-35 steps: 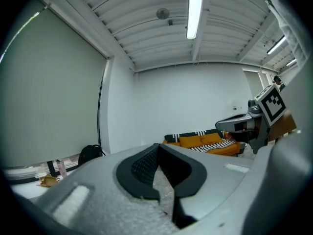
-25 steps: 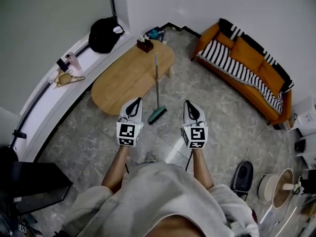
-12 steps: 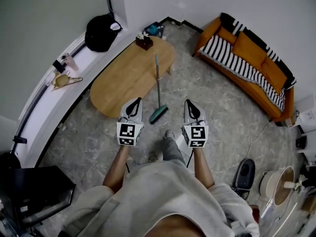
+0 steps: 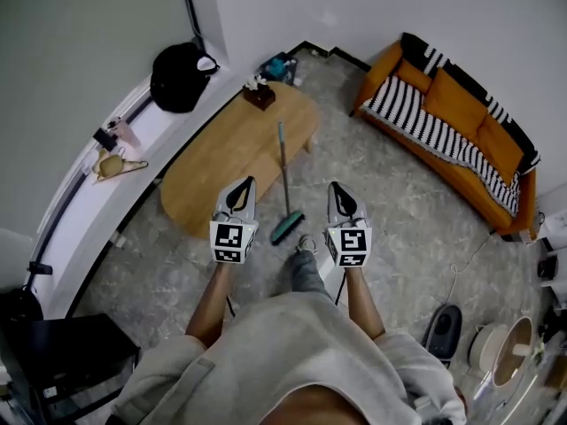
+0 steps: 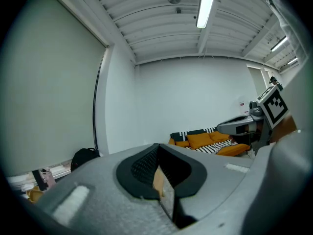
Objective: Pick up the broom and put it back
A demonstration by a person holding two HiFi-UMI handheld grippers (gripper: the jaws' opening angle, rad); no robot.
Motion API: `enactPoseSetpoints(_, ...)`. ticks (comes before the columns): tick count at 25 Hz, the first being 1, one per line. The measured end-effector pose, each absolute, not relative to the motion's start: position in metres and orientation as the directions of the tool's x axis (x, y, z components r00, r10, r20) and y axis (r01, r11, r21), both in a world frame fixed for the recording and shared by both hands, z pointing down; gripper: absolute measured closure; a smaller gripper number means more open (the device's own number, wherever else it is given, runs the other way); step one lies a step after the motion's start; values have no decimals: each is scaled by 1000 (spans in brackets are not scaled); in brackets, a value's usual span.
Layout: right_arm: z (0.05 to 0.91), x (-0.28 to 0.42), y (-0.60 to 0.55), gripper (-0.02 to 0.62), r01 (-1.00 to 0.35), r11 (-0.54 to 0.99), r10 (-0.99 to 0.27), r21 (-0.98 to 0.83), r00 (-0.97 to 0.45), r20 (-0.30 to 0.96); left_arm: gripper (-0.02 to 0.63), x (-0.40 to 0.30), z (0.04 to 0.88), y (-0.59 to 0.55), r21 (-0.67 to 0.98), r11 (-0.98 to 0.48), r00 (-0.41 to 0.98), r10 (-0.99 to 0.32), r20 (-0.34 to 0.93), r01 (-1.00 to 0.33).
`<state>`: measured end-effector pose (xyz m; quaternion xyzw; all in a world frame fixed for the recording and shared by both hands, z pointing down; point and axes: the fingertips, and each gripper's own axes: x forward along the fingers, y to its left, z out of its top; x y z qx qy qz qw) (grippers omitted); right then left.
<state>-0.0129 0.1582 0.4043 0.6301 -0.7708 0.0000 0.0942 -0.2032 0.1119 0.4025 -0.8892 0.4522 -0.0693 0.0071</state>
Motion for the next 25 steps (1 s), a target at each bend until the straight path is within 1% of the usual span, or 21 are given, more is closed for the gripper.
enactPoseSetpoints(4, 402, 12, 114, 595, -969, 224, -967, 108, -206, 150, 611, -175, 394, 71, -78, -584, 576, -810, 110, -808)
enactPoseSetpoints(17, 407, 77, -29, 595, -949, 307, -942, 75, -292, 165, 611, -113, 396, -68, -74, -517, 502, -851, 152, -853)
enactPoseSetpoints(25, 434, 97, -79, 595, -940, 338, -926, 56, -321, 197, 611, -107, 418, -112, -73, -469, 447, -871, 204, -880)
